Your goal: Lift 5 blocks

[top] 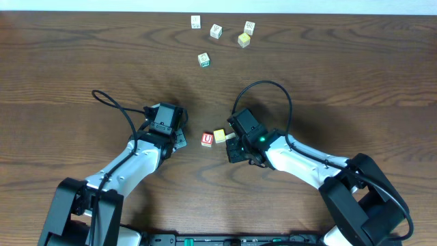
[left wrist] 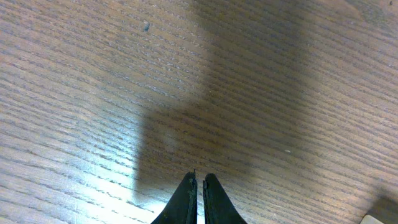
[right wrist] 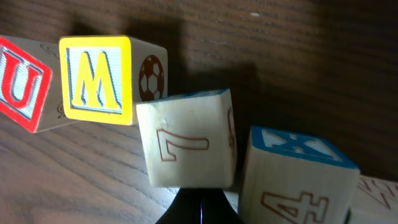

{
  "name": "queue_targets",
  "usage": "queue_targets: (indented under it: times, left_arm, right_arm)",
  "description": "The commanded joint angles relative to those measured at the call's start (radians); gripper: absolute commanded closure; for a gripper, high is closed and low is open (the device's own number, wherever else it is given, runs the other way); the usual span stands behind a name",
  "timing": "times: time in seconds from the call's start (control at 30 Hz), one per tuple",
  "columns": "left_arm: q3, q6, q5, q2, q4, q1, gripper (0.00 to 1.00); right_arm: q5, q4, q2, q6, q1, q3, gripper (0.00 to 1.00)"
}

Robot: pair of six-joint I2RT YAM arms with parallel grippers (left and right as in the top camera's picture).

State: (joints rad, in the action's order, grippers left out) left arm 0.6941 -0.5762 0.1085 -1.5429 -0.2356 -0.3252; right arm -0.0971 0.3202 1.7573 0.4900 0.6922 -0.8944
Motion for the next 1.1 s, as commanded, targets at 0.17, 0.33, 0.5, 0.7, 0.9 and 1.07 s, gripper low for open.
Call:
queue_targets:
  times: [0.17, 0.33, 0.5, 0.7, 0.9, 1.07]
  left_arm:
    - [0.005, -0.005, 0.015, 0.001, -0.002, 0.004, 0.93]
    - [0.005, -0.005, 0.015, 0.001, -0.003, 0.004, 0.93]
    - [0.005, -0.005, 0.015, 0.001, -0.003, 0.004, 0.93]
    - [0.005, -0.005, 0.015, 0.001, -0.003, 0.004, 0.93]
    - [0.005, -0.005, 0.015, 0.001, -0.003, 0.004, 0.93]
    - [0.005, -0.004, 0.015, 0.001, -0.003, 0.004, 0.93]
  right_arm:
    - [-0.029, -0.039, 0.006, 0.003, 0.007, 0.009, 0.99]
    - [-0.035, -0.060, 0.006, 0.003, 0.008, 0.009, 0.99]
    - [-0.039, -0.073, 0.006, 0.003, 0.008, 0.009, 0.99]
    - [-0.039, -0.094, 0.006, 0.003, 0.008, 0.009, 0.99]
    - [-0.039, -0.097, 0.006, 0.003, 0.008, 0.009, 0.99]
    - [-0.083, -0.071, 0.004, 0.004, 0.008, 0.009, 0.99]
